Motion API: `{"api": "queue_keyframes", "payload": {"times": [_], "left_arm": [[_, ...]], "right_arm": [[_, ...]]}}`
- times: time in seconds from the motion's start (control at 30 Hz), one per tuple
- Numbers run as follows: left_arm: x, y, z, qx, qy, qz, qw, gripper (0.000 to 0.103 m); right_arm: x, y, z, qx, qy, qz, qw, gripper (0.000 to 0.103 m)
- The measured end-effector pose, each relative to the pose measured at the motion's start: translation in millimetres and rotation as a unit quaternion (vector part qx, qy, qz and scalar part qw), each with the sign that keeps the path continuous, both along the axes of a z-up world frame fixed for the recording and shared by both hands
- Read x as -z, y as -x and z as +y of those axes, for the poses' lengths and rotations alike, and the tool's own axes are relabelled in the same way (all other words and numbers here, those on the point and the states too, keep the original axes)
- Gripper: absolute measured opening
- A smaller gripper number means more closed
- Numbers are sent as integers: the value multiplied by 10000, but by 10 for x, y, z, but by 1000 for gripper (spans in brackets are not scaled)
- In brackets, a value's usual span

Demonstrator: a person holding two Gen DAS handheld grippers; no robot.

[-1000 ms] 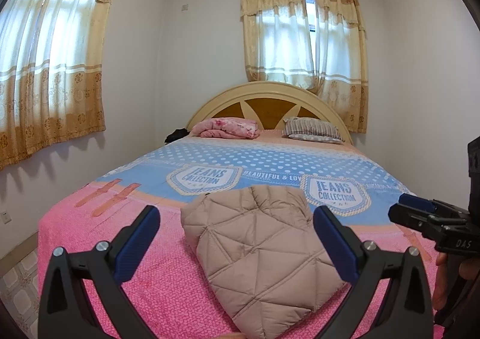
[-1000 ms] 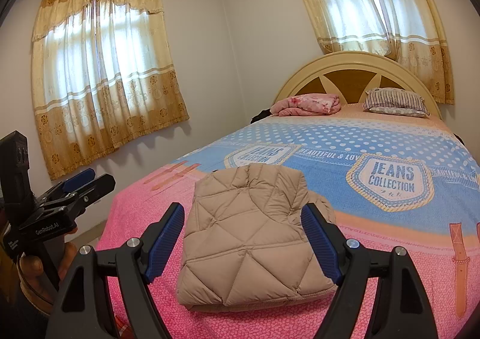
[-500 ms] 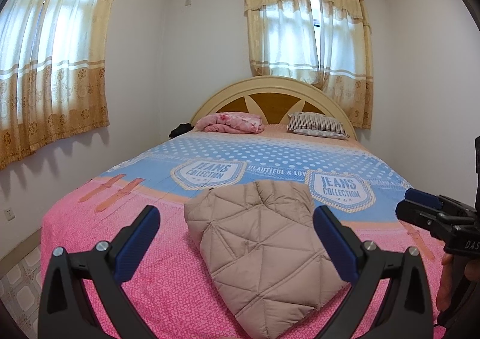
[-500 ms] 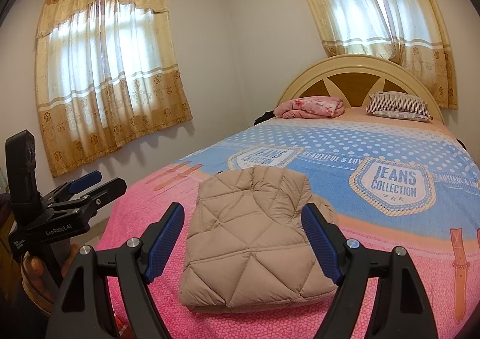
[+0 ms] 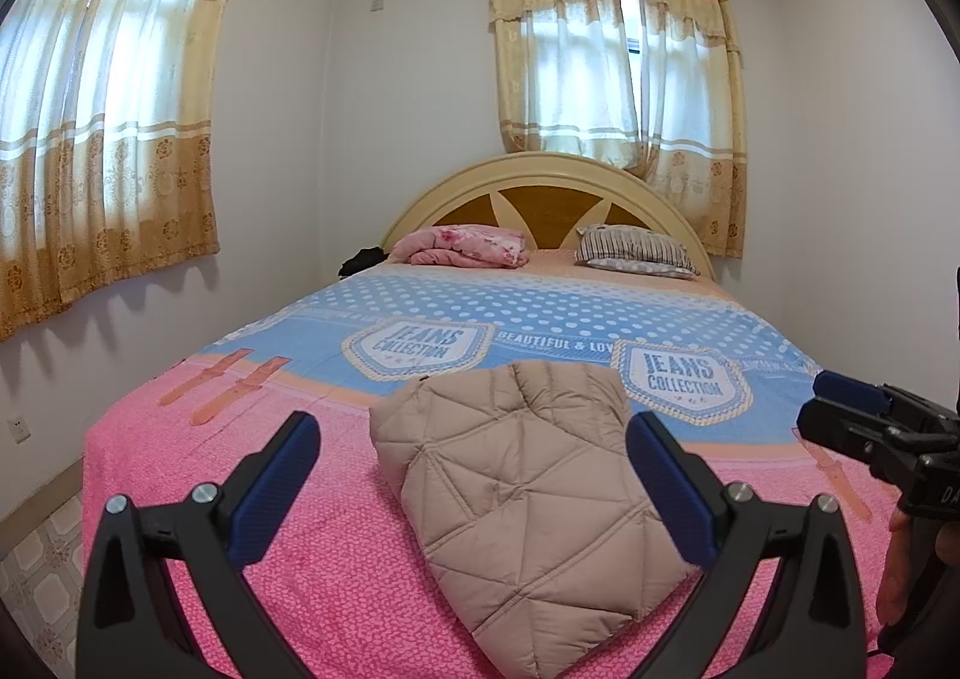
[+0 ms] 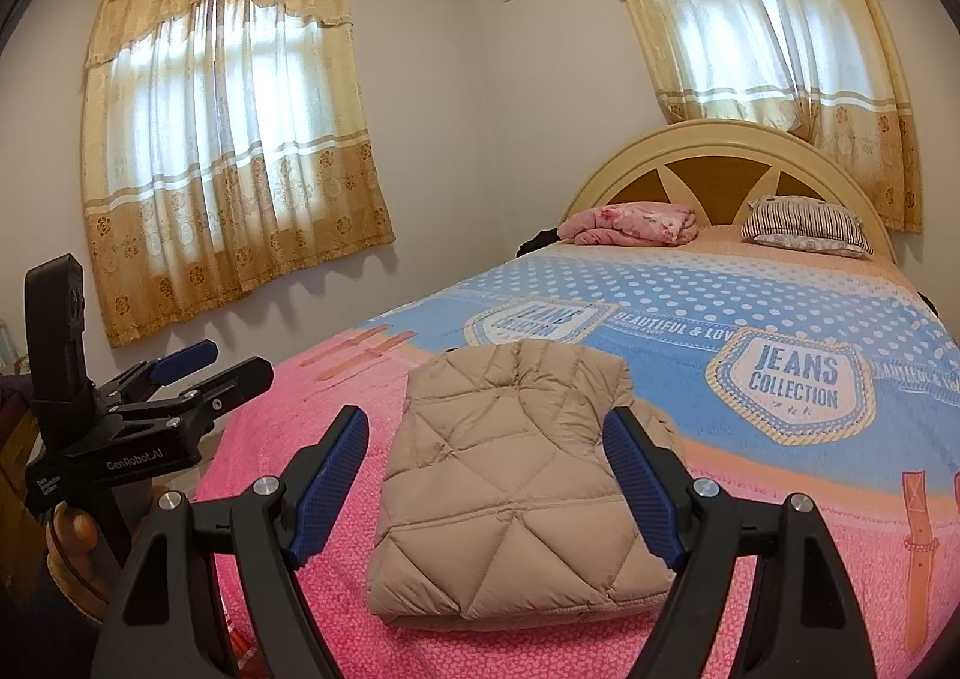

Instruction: Fold large clothes

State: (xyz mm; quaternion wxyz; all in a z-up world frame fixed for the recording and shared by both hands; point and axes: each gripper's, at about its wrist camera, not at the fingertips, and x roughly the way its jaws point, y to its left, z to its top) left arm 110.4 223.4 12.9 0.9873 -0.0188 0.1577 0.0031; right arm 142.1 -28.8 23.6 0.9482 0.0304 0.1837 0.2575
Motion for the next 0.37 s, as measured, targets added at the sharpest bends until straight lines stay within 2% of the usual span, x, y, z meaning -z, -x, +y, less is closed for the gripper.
{"api": "queue_keyframes", "payload": {"times": [0.37], "left_arm": [[16,32,-59,14,-153,-155,9998,103]], "right_arm": [[24,-1,-3,2,12,24,10000,81]]}}
